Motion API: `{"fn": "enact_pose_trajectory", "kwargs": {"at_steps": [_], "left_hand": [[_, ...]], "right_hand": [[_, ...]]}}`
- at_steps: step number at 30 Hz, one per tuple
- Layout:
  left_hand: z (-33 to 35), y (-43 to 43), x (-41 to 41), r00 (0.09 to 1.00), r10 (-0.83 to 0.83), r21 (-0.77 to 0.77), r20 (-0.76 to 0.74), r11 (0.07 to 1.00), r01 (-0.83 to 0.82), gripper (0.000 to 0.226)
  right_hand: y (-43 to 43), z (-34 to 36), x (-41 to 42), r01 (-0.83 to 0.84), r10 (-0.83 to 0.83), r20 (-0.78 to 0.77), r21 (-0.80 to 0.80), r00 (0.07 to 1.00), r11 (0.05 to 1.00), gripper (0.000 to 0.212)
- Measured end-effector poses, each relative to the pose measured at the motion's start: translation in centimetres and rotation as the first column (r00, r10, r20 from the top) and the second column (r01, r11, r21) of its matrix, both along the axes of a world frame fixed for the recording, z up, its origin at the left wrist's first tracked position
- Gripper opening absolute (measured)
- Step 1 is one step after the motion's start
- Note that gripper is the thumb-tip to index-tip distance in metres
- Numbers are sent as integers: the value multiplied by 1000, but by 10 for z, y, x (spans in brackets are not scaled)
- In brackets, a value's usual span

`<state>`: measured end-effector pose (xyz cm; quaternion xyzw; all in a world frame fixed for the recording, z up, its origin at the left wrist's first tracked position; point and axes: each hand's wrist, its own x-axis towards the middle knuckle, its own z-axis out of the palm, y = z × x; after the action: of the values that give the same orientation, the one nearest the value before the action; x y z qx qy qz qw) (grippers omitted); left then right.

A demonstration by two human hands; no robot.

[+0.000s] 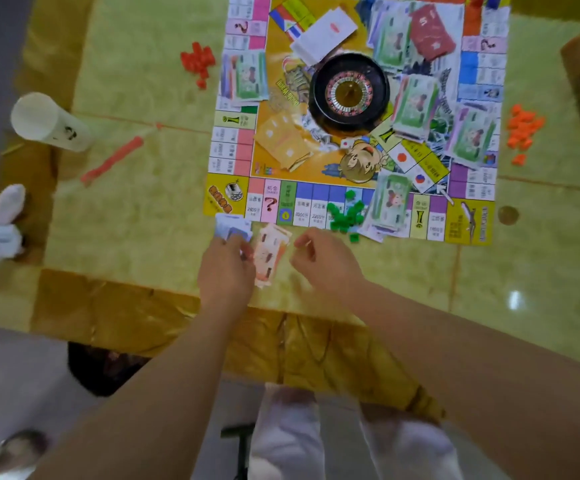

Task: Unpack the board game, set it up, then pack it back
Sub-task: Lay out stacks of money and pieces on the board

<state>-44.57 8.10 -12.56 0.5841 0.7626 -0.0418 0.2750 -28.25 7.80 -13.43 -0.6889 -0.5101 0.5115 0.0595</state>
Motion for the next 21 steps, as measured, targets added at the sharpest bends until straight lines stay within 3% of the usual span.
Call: {"fn": "enact_pose_trajectory", "kwargs": {"at_steps": [4,7,10,17,21], "left_hand": [[-11,-7,-24,996,-21,-8,82,1000,22,24],[-18,-8,-34,991,-44,27,130,999,41,24],[-20,-9,-42,983,-85,41,165,996,80,25],[-21,-4,-49,968,-117,29,220,993,114,24],[-21,-4,-51,963,-144,22,227,990,143,26]], "right_hand": [[-6,-9,-41,-19,-14,183,175,983,984,45],[-7,-19,-61,-82,-6,366,225,931,971,67],[-8,-24,-75,-143,14,505,217,863,966,73],[-4,-21,-83,-133,13,524,191,851,972,68],[-6,-20,-94,-13,-68,408,192,910,981,58]]}}
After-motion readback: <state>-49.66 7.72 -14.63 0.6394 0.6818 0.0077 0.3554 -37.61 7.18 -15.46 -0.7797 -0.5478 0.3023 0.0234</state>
